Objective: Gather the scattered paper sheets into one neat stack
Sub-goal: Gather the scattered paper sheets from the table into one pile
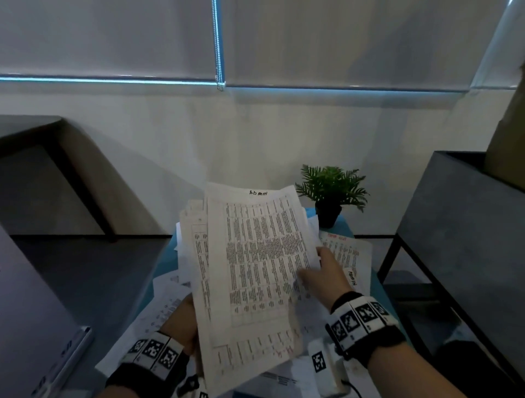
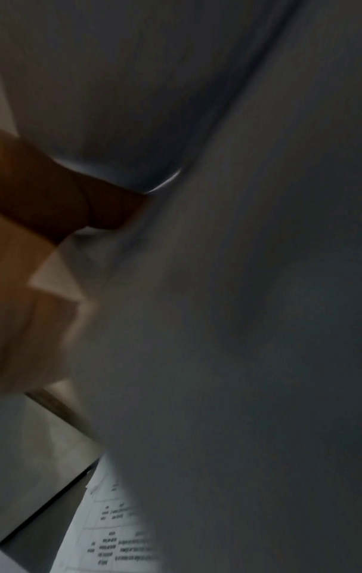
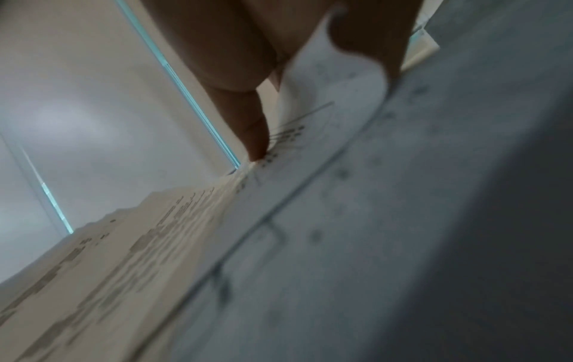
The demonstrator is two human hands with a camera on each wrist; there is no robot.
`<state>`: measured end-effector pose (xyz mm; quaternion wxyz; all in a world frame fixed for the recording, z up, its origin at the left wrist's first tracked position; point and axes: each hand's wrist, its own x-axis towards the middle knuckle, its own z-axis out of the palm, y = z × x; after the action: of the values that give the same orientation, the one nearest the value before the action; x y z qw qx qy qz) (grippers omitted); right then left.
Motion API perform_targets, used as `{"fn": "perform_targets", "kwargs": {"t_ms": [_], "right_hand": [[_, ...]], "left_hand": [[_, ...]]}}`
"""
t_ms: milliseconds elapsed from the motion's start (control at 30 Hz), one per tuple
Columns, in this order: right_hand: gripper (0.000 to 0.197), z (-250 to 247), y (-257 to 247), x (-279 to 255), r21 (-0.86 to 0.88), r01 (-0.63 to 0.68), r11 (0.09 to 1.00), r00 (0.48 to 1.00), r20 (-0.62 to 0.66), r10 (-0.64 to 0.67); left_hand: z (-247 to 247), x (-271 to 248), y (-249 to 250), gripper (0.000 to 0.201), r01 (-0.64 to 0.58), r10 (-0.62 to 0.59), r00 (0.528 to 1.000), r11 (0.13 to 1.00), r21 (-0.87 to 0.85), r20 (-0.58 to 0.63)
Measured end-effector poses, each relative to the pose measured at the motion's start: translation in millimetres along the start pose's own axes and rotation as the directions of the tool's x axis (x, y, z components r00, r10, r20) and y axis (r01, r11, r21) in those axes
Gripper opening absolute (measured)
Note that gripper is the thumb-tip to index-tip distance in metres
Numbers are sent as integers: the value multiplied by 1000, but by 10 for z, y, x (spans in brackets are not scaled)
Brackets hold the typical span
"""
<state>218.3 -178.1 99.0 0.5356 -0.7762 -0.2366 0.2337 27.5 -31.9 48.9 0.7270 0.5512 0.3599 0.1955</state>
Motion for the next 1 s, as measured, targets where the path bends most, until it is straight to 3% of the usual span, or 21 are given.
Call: {"fn": "perform_targets", "kwargs": {"t_ms": [100,233,300,367,433,467,533,600,667,767,833,867,933,1000], "right_hand": [[32,-59,8,5,5,21,1000,999,40,-21],[20,-109,78,39,79,74,994,992,-112,-65],[23,-88,140,41,120,52,991,992,-122,-37],[40,-48,231,42,88,9,996,994,-111,0],[72,-46,325,64,62,-54,997,989,-132,62],[81,-63,369,74,122,-106,987,989,-94,118],[76,-89,437,60,259,-235,937,970,128,208],[68,-97,500,1,317,-380,869,894,368,257],[57,-81,572,-50,362,-474,803,838,465,285],[46,-88,644,-55,396,-484,780,826,501,258],[54,-83,671,-7,324,-405,855,868,431,248],[48,-63,662,14,255,-358,898,899,353,258],[14,-6,636,55,109,-302,947,944,173,281],[5,48,634,85,12,-279,960,960,33,279]], "left_hand": [[-4,11,28,48,-1,2,1000,1000,-30,19],[-66,53,-52,23,1,-1,999,1000,-5,33],[-54,10,-33,18,-15,17,998,1000,-21,67],[-48,1,-37,21,-20,22,994,1000,-13,103],[-51,19,-47,25,-15,13,994,1000,13,107],[-70,36,-62,27,-4,2,995,1000,16,102],[-89,34,-69,29,9,-12,994,1000,26,112],[-122,38,-77,32,31,-41,991,996,81,127],[-149,67,-108,31,34,-52,990,991,133,131],[-157,128,-165,24,-22,6,996,982,187,87],[-120,165,-185,24,-33,23,998,985,168,61],[-86,194,-195,22,-46,39,998,989,139,50],[-18,237,-188,28,-43,43,999,997,57,4],[20,269,-186,34,8,-8,1000,995,-104,-6]]}}
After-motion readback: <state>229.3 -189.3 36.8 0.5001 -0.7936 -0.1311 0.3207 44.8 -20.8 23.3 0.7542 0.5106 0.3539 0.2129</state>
